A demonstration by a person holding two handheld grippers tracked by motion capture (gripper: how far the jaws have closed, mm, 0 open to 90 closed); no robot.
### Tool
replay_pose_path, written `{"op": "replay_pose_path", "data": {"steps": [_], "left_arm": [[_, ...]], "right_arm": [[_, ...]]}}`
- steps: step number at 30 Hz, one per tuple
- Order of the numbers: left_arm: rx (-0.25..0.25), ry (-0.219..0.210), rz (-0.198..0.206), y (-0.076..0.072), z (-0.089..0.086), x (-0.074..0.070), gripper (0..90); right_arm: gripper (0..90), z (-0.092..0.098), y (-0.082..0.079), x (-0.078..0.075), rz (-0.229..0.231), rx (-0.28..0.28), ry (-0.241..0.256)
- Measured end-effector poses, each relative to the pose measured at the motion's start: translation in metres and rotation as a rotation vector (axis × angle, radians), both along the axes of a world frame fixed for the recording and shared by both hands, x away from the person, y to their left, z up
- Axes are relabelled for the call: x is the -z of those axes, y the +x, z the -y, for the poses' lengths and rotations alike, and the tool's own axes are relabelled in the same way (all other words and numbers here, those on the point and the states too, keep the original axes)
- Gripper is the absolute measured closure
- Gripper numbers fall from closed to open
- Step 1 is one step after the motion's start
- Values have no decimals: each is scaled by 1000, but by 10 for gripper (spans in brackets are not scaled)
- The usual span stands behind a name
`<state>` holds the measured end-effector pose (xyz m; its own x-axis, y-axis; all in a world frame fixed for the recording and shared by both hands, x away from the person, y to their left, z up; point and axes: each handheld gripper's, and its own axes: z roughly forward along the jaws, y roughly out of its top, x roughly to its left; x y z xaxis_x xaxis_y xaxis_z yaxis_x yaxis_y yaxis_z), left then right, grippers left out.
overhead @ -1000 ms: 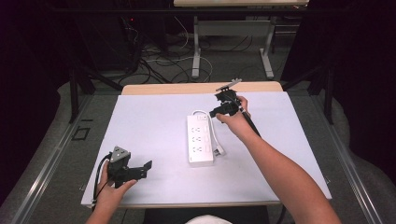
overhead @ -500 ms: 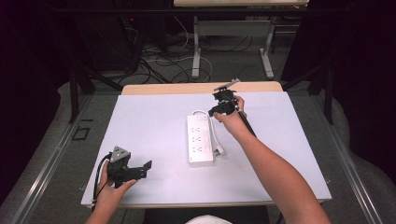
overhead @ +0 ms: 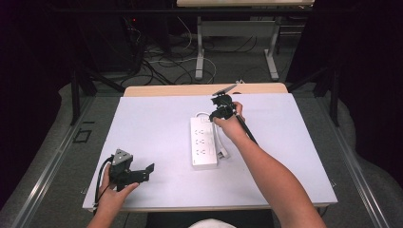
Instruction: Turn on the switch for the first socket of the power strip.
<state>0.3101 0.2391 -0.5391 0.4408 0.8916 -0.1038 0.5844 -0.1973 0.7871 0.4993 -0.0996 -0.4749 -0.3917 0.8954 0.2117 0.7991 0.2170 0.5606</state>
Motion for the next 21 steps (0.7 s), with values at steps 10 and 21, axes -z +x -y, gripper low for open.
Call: {"op": "replay_pose_path", "data": {"steps": [10, 21], "left_arm": [[-1, -1, -1, 0, 0, 0, 71], [3, -3, 0, 0, 0, 0, 72]], "right_arm": [[834, -6, 3, 13, -27, -4, -14], [886, -11, 6, 29, -53, -10, -26]]}}
